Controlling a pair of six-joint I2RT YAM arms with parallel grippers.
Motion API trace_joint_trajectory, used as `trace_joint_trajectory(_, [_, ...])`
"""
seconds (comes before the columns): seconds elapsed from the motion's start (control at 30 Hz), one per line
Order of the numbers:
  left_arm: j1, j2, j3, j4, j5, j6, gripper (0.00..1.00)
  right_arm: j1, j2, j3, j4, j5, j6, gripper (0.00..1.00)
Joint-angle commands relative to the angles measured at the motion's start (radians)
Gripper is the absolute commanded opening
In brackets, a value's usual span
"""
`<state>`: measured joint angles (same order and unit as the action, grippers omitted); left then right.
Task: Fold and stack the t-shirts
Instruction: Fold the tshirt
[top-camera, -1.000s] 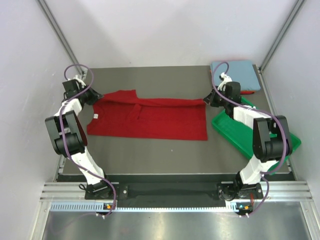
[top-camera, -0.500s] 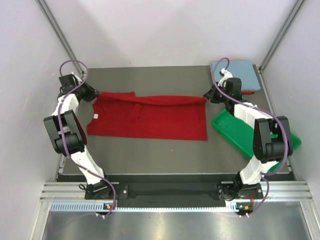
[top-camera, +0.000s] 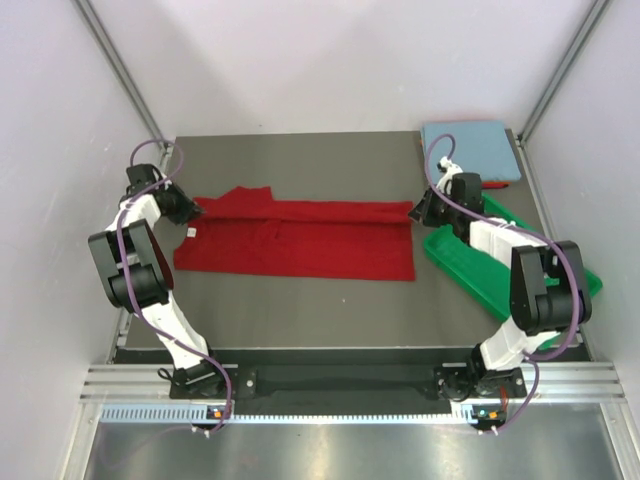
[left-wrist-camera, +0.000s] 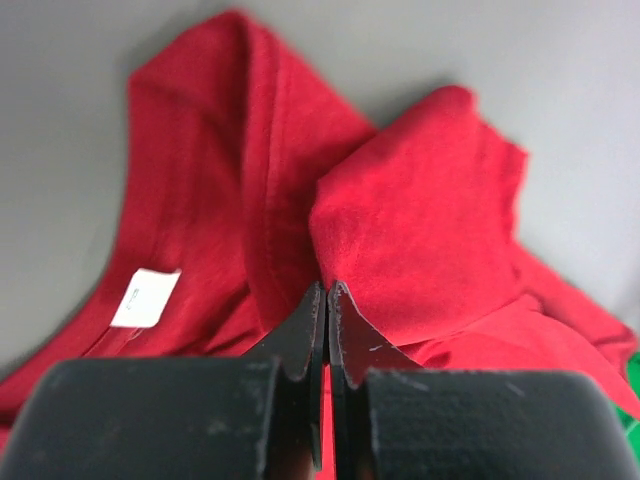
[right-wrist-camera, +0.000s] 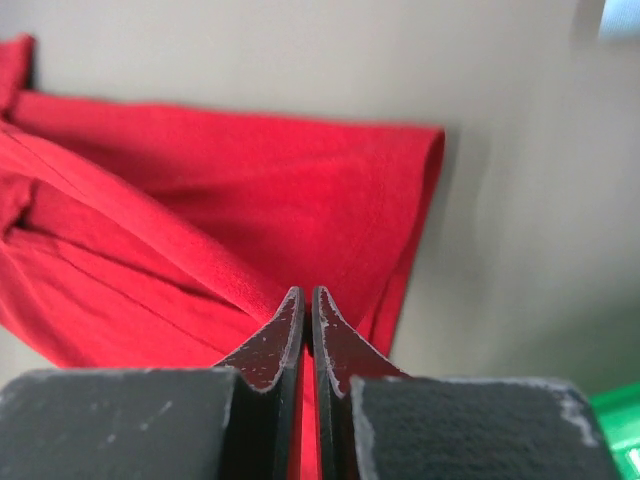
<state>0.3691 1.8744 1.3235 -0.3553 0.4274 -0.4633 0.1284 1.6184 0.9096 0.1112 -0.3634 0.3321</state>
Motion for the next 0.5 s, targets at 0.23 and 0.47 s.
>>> trace_joint_trajectory(0.23, [-0.005, -0.024, 0.026, -0.123, -0.229, 0.066, 0.31, 0.028, 0.054, 0.038, -0.108, 0.001, -0.033, 0.16])
trace_joint_trajectory(0.47, [-0.065, -0.126, 0.085, -0.180, -0.376, 0.069, 0.37, 0.051, 0.020, 0.161, -0.297, 0.079, 0.001, 0.31])
